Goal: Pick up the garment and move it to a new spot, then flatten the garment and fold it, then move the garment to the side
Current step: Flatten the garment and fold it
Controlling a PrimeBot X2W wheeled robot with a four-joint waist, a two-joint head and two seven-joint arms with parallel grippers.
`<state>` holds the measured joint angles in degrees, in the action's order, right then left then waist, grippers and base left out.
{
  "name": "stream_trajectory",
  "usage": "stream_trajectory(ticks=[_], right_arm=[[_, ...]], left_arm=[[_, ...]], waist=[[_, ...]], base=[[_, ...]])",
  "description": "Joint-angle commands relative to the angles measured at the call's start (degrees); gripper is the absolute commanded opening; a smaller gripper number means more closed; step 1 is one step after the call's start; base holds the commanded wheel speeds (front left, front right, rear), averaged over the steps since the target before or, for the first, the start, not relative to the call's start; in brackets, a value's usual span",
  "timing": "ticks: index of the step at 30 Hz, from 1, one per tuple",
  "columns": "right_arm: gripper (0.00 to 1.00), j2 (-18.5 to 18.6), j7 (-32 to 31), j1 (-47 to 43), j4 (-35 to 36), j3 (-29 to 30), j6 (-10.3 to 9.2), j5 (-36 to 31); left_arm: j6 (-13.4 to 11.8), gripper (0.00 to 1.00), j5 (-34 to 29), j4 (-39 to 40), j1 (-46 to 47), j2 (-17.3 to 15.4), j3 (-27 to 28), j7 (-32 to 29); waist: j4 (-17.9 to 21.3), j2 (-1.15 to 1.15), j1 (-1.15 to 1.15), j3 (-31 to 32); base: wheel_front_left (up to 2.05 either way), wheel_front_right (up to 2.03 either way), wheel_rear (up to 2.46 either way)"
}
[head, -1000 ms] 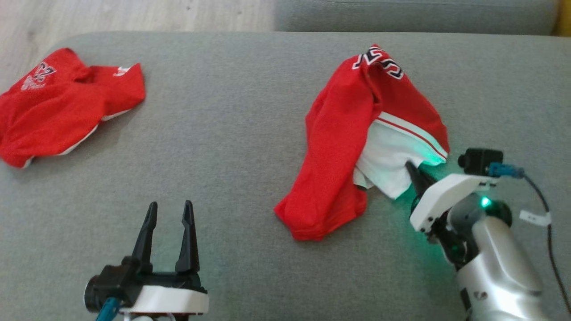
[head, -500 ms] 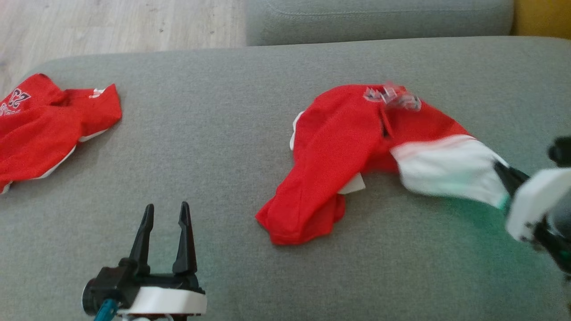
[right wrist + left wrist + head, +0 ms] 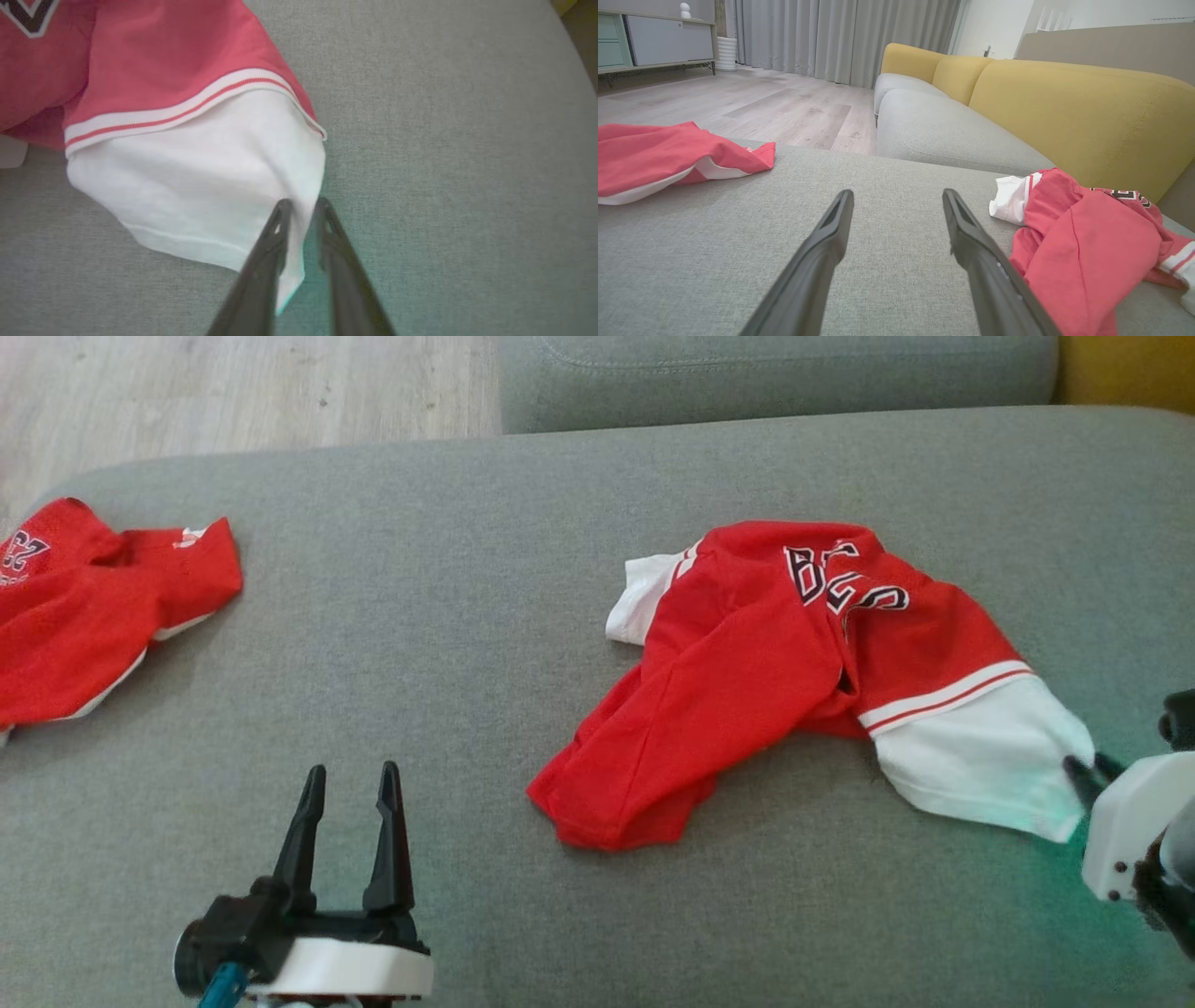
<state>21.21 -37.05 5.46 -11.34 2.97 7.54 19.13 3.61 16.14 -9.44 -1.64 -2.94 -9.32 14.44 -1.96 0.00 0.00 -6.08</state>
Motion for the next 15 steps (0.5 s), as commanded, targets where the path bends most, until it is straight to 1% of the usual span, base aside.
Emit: stream_trajectory(ticks=[1, 4, 7, 10, 15], right_arm=[[1.0, 1.57, 1.28, 1.41, 1.79, -0.56, -0.05, -1.69], [1.0, 1.84, 3.57, 1.13, 2.12, -0.56, -0.05, -4.84], [1.0, 1.68, 7.07, 0.69, 4.1, 0.98, -0.05, -8.25], [1.0, -0.58, 12.48, 0.43, 7.28, 3.3, -0.05, -10.9], [1.0, -4.69, 22.34, -1.47, 11.93, 4.02, -0.05, -14.85]], left_arm=[[0.28, 1.0, -0.39, 1.32, 1.14, 0.06, 1.69, 0.56], [0.41, 1.0, -0.57, 1.29, 0.95, 0.06, 1.89, 0.56], [0.47, 1.0, -0.66, 1.36, 0.74, 0.06, 1.91, 0.56], [0.44, 1.0, -0.67, 1.44, 0.62, 0.06, 1.91, 0.56], [0.36, 1.0, -0.72, 1.46, 0.2, 0.06, 1.97, 0.56]], waist=[[-0.11, 0.0, 0.0, 0.27], [-0.27, 0.0, 0.0, 0.66], [-0.5, 0.0, 0.0, 0.85], [-0.69, 0.0, 0.0, 1.0], [-0.8, 0.0, 0.0, 1.59]], base=[[0.0, 0.0, 0.0], [0.0, 0.0, 0.0], [0.0, 0.0, 0.0], [0.0, 0.0, 0.0], [0.0, 0.0, 0.0]])
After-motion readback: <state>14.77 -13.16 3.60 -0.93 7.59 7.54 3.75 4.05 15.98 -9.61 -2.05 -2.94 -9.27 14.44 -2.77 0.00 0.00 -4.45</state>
